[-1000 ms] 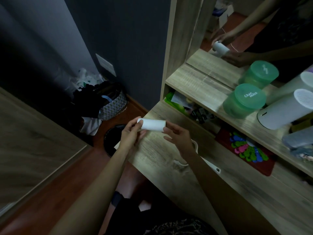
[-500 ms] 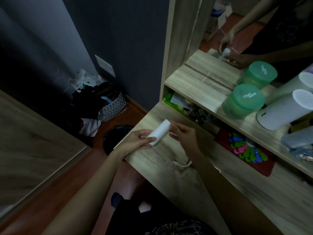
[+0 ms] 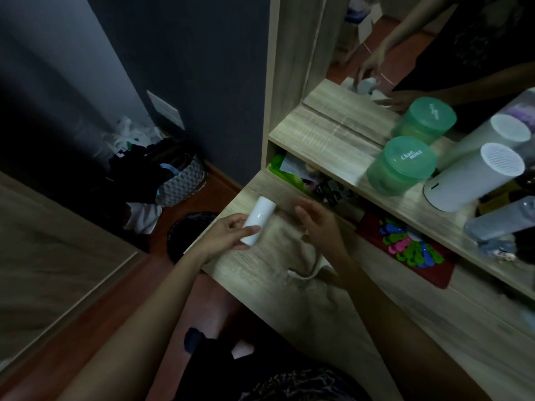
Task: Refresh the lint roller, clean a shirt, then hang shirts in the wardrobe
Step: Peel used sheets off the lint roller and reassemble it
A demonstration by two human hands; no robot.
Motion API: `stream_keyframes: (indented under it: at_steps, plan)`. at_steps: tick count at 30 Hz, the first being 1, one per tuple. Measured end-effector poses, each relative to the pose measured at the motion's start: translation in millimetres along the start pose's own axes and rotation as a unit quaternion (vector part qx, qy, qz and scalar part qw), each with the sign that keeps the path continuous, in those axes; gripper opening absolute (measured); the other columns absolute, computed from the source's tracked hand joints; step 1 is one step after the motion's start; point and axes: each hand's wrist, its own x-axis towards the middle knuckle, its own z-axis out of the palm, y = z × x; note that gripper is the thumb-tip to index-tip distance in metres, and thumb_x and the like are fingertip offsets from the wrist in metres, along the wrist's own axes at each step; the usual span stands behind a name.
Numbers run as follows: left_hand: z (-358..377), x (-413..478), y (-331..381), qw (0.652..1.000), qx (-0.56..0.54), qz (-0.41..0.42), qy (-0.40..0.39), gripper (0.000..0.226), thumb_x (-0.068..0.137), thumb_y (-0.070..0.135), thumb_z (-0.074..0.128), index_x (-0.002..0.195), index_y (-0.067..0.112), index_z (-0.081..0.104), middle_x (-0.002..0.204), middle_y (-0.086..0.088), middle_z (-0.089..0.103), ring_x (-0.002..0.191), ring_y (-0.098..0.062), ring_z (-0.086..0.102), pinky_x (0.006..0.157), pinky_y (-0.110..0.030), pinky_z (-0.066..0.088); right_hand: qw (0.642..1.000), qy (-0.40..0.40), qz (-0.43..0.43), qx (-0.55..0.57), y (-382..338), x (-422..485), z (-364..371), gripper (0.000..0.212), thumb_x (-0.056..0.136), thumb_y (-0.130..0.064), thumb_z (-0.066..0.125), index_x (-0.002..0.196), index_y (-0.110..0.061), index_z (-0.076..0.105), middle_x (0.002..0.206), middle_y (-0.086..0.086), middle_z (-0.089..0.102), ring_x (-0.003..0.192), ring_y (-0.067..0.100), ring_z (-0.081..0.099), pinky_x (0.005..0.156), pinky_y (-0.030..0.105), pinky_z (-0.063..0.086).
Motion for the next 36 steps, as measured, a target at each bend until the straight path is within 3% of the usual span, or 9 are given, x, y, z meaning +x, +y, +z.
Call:
stream_keyframes:
  at_steps: [5,11,15,19,21,23,26,29,36]
  plan:
    - [-4,2,-3,1.000,-0.007,-0.005,0.009,0.039,0.083,0.025,0.072,0.120,0.014,0.063,0.112,-0.018,0.062,0.099,-0.025,0.068,0.082,-0.035,0.059,0.991,0.067,-0.022,-0.115,22,-2,-22,0.040,0.089,-0.029,0.063,0.127,-0.017,0.056,0.123,0.006,0.059,0.105,0.015,0.063,0.080,0.037,0.058]
    - [-2,4,-1,0.999,-0.031,-0.010,0.013,0.040,0.082,0.027,0.073,0.117,0.011,0.064,0.106,-0.012,0.066,0.094,-0.023,0.070,0.078,-0.029,0.059,0.921,-0.084,0.049,-0.376,29,-27,-43,0.109,0.065,-0.074,0.063,0.150,-0.023,0.018,0.154,0.003,0.029,0.137,0.024,0.033,0.109,0.044,0.034]
    - [0,6,-1,0.999,-0.030,-0.013,0.016,0.042,0.081,0.028,0.074,0.118,0.011,0.063,0.106,-0.012,0.067,0.094,-0.023,0.070,0.081,-0.033,0.059,0.873,-0.085,0.046,-0.478,38,-41,-41,0.127,0.056,-0.080,0.063,0.151,-0.019,0.006,0.154,0.009,0.027,0.137,0.027,0.033,0.109,0.047,0.030]
    - [3,8,-1,1.000,-0.017,-0.011,0.017,0.042,0.082,0.028,0.073,0.119,0.012,0.063,0.109,-0.015,0.066,0.096,-0.024,0.070,0.085,-0.035,0.058,0.860,-0.076,0.032,-0.503,46,-46,-37,0.134,0.052,-0.083,0.063,0.151,-0.017,0.002,0.156,0.007,0.020,0.139,0.027,0.028,0.110,0.047,0.024]
    - [4,7,0,1.000,-0.014,-0.009,0.017,0.042,0.083,0.028,0.073,0.119,0.012,0.063,0.110,-0.016,0.065,0.097,-0.024,0.070,0.084,-0.034,0.058,0.867,-0.064,0.035,-0.493,51,-44,-34,0.129,0.052,-0.086,0.058,0.150,-0.018,0.008,0.156,0.006,0.022,0.139,0.026,0.028,0.110,0.048,0.024]
    - [6,6,1,1.000,-0.012,-0.007,0.017,0.040,0.083,0.027,0.073,0.119,0.012,0.063,0.109,-0.015,0.066,0.096,-0.023,0.070,0.083,-0.032,0.059,0.886,-0.033,0.048,-0.460,57,-41,-32,0.105,0.067,-0.082,0.050,0.147,-0.018,0.023,0.152,0.006,0.030,0.137,0.028,0.032,0.109,0.050,0.025]
    - [11,4,2,1.000,-0.009,-0.003,0.019,0.035,0.085,0.025,0.071,0.117,0.012,0.064,0.102,-0.012,0.066,0.093,-0.022,0.070,0.079,-0.029,0.059,0.922,0.057,0.016,-0.384,62,-35,-28,0.058,0.091,-0.059,0.034,0.124,-0.016,0.055,0.125,0.012,0.057,0.114,0.032,0.053,0.095,0.045,0.042]
    - [13,4,1,1.000,-0.006,-0.002,0.017,0.034,0.084,0.026,0.071,0.115,0.012,0.065,0.100,-0.010,0.066,0.092,-0.022,0.070,0.080,-0.030,0.059,0.930,0.106,-0.014,-0.353,66,-30,-23,0.033,0.099,-0.029,0.041,0.106,-0.008,0.066,0.104,0.017,0.064,0.095,0.032,0.059,0.079,0.037,0.045]
    - [16,0,1,1.000,-0.002,-0.003,0.016,0.036,0.084,0.026,0.072,0.116,0.012,0.065,0.097,-0.008,0.065,0.092,-0.021,0.070,0.083,-0.033,0.058,0.932,0.137,-0.036,-0.333,68,-20,-18,0.022,0.095,-0.013,0.049,0.102,-0.006,0.069,0.097,0.015,0.069,0.085,0.026,0.063,0.074,0.030,0.045]
